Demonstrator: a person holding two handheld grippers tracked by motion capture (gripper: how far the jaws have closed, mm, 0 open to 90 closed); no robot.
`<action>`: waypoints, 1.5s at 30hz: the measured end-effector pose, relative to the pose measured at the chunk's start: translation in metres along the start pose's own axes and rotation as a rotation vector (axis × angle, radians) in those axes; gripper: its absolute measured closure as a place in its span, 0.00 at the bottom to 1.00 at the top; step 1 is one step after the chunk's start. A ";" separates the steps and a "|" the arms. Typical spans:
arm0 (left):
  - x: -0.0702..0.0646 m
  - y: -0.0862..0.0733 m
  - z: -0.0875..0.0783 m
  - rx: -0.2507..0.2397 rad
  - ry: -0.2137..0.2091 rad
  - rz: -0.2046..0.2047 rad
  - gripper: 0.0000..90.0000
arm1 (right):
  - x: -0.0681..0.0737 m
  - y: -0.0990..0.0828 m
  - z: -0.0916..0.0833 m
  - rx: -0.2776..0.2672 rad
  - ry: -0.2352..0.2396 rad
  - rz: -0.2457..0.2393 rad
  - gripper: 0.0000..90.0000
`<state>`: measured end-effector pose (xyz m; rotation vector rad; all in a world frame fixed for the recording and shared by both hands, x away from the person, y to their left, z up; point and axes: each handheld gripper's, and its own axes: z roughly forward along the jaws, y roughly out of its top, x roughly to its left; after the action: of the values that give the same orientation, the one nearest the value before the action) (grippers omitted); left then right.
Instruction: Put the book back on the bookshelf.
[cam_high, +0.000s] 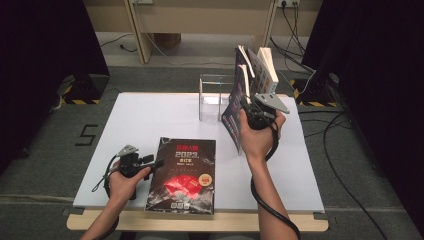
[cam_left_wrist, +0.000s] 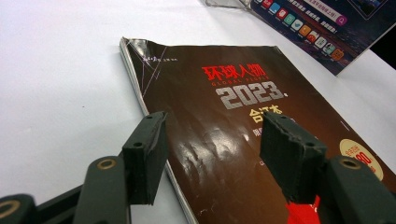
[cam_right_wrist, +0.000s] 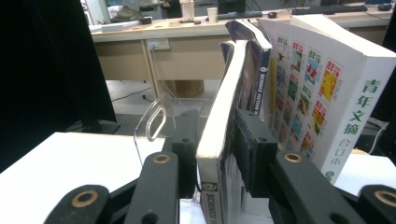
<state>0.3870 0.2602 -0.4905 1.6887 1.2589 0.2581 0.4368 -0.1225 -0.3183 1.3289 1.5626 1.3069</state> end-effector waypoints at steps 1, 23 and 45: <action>0.000 0.000 0.000 0.001 0.000 0.001 0.45 | 0.000 0.000 0.000 0.008 -0.008 0.002 0.79; 0.001 0.000 0.001 -0.001 -0.003 -0.008 0.46 | -0.006 0.021 0.027 0.124 -0.054 0.041 0.82; 0.002 0.000 0.001 0.001 -0.005 -0.007 0.46 | -0.007 0.030 0.029 0.136 -0.005 0.041 0.92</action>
<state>0.3886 0.2614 -0.4917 1.6841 1.2612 0.2491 0.4733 -0.1234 -0.2974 1.4536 1.6532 1.2394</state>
